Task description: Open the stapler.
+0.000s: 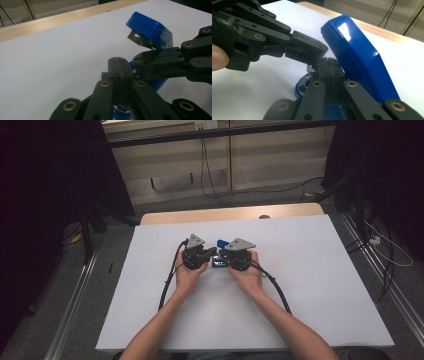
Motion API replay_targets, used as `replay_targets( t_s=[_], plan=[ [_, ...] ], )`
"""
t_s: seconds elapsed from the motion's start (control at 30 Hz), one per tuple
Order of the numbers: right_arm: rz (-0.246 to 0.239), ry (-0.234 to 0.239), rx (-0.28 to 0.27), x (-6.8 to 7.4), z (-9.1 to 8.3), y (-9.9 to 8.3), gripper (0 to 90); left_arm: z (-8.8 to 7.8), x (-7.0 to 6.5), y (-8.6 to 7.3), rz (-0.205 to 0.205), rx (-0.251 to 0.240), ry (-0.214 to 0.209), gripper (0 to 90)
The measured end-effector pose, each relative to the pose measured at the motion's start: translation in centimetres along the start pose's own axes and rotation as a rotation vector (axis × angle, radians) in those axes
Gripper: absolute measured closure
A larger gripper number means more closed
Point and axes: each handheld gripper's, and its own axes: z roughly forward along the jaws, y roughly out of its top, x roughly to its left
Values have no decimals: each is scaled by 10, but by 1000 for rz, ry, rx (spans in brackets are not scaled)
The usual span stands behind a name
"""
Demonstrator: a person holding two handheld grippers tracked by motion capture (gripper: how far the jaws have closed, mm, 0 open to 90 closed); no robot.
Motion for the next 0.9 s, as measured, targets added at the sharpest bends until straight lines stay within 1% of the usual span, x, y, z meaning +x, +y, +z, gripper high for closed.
replay_targets(
  t_s=[0.1, 0.17, 0.23, 0.27, 0.4, 0.47, 0.53, 0.63, 0.7, 0.87, 0.9],
  plan=[
    [-1, 0, 0, 0, 0, 0, 900, 1, -1, 0, 5, 9, -5, 900],
    [-2, -1, 0, 0, 1, 0, 900, 2, -1, -1, 20, 20, 0, 900],
    [-5, -1, -1, 1, 1, -1, 900, 2, -1, -2, 9, 18, -8, 900],
    [-8, -3, 1, 1, 1, -1, 900, 3, -1, -3, 11, 26, -11, 900],
    [-2, -12, 0, 1, 2, -2, 900, 3, -3, -2, 15, 27, 6, 900],
    [-1, -15, -1, 2, 3, -2, 900, 3, -2, -3, 5, 25, -4, 900],
    [-9, -21, -2, 2, 3, -3, 900, 4, -1, -4, 6, 31, -5, 900],
    [-7, -20, 2, 4, 4, -4, 900, 5, 0, -6, 9, 39, -12, 900],
    [-1, -22, 1, 4, 4, -3, 900, 5, 0, -6, 13, 39, -11, 900],
    [1, -34, -9, 3, 5, -2, 900, 6, 1, -6, 8, 36, -17, 900],
    [9, -33, -11, 3, 5, -2, 900, 6, 1, -6, 8, 36, -17, 900]
  ],
)
